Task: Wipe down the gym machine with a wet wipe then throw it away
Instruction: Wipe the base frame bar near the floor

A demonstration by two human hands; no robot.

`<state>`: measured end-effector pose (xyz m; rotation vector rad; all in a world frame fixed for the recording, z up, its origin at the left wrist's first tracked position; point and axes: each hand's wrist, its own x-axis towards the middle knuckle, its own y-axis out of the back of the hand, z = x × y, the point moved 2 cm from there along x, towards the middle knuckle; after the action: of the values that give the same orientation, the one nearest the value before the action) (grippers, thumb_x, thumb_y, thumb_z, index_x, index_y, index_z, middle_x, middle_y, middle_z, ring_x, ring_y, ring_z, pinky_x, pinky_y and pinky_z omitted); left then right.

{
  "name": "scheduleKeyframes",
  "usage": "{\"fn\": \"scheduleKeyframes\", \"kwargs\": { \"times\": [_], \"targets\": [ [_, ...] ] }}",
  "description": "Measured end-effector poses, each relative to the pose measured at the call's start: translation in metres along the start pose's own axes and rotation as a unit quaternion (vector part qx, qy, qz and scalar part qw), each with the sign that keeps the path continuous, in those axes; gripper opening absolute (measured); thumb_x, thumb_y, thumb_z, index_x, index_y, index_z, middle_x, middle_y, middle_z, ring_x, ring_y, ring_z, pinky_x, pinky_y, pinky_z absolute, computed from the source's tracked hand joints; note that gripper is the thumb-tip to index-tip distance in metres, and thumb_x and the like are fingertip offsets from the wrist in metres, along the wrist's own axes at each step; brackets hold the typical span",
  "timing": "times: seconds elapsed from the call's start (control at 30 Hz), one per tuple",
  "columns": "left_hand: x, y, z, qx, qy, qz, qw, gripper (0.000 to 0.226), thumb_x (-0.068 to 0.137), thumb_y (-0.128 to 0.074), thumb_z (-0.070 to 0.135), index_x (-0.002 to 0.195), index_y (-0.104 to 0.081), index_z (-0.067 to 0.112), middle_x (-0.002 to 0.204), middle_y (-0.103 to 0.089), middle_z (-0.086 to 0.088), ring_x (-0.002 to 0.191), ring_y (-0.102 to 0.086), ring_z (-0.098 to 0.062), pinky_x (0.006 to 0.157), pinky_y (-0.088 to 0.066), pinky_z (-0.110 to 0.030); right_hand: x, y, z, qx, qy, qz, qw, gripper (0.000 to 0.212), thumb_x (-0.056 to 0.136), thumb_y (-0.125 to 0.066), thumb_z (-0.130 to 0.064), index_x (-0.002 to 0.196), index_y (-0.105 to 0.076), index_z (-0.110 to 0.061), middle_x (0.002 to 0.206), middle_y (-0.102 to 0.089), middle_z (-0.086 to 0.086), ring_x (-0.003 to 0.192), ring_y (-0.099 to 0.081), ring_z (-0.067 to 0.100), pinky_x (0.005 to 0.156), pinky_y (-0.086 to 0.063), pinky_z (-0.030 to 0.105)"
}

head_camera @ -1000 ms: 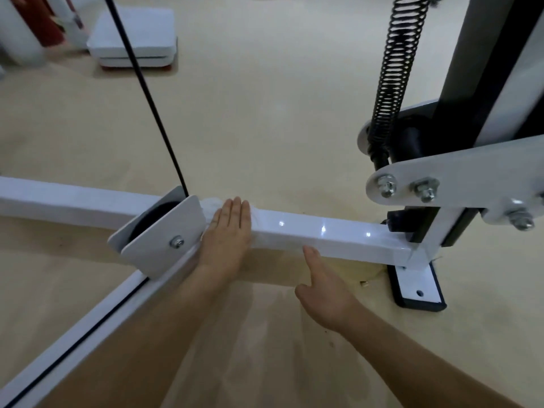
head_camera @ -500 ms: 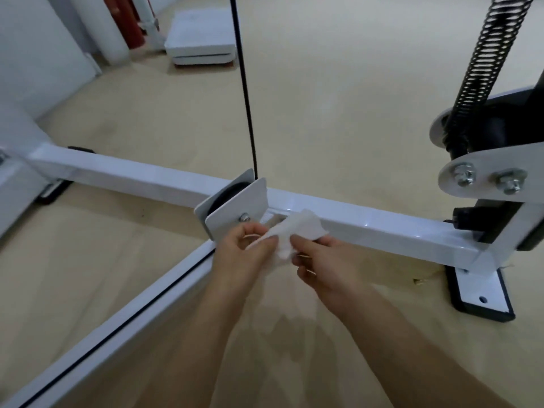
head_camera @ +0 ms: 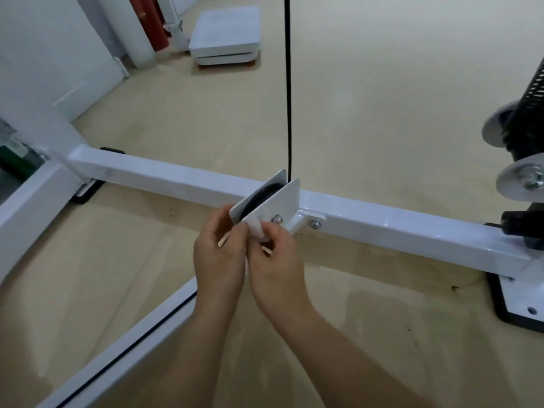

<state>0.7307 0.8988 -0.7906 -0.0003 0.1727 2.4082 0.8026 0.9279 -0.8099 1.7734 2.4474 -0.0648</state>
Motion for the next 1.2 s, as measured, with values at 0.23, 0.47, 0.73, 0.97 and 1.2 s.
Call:
{"fn": "scheduleKeyframes", "kwargs": {
  "times": [0.23, 0.47, 0.73, 0.97, 1.2],
  "targets": [
    [-0.005, -0.003, -0.01, -0.008, -0.036, 0.017, 0.999, 0.027, 0.095, -0.057, 0.012, 0.114, -0.068, 0.028, 0.096, -0.071, 0.018, 0.084, -0.063, 0.009, 0.068, -0.043, -0.004, 0.088, 0.037, 0.027, -0.032, -0.13, 0.186, 0.973, 0.015, 0.086, -0.053, -0.008, 0.092, -0.065, -0.015, 0.09, -0.067, 0.001, 0.083, -0.059, 0.019, 0.078, -0.049, 0.031],
    [-0.004, -0.003, -0.028, -0.061, 0.0, 0.024, 0.998, 0.031, 0.094, -0.06, 0.02, 0.118, -0.057, 0.038, 0.093, -0.067, 0.036, 0.094, -0.062, 0.015, 0.075, -0.045, -0.004, 0.045, 0.009, 0.057, 0.085, -0.183, 0.125, 0.972, 0.013, 0.087, -0.058, -0.007, 0.08, -0.069, -0.007, 0.077, -0.071, 0.002, 0.075, -0.062, 0.02, 0.07, -0.051, 0.035],
    [-0.013, 0.002, -0.058, -0.001, 0.042, -0.017, 0.999, 0.046, 0.096, -0.052, 0.01, 0.119, -0.055, 0.049, 0.107, -0.065, 0.034, 0.105, -0.058, 0.012, 0.083, -0.044, -0.008, 0.048, 0.012, 0.053, -0.253, -0.015, -0.043, 0.966, 0.066, 0.067, -0.033, -0.016, 0.126, -0.042, 0.012, 0.136, -0.036, 0.029, 0.133, -0.033, 0.038, 0.112, -0.028, 0.04],
    [-0.019, 0.016, -0.068, 0.028, 0.079, 0.029, 0.996, 0.054, 0.087, -0.049, -0.01, 0.105, -0.064, 0.038, 0.115, -0.067, 0.013, 0.111, -0.06, -0.001, 0.085, -0.044, -0.003, -0.008, -0.018, 0.072, -0.284, 0.027, -0.14, 0.948, 0.067, 0.095, -0.04, -0.016, 0.152, -0.011, 0.002, 0.161, -0.003, 0.02, 0.15, -0.006, 0.028, 0.117, -0.007, 0.017],
    [-0.022, 0.011, -0.056, -0.005, 0.096, -0.015, 0.995, 0.028, 0.088, -0.068, 0.013, 0.093, -0.069, 0.04, 0.09, -0.072, 0.023, 0.092, -0.066, 0.004, 0.079, -0.05, -0.016, -0.005, -0.002, 0.038, 0.143, -0.182, 0.004, 0.973, 0.029, 0.085, -0.064, -0.005, 0.113, -0.066, 0.003, 0.088, -0.068, 0.007, 0.085, -0.064, 0.018, 0.089, -0.053, 0.032]
  ]
}}
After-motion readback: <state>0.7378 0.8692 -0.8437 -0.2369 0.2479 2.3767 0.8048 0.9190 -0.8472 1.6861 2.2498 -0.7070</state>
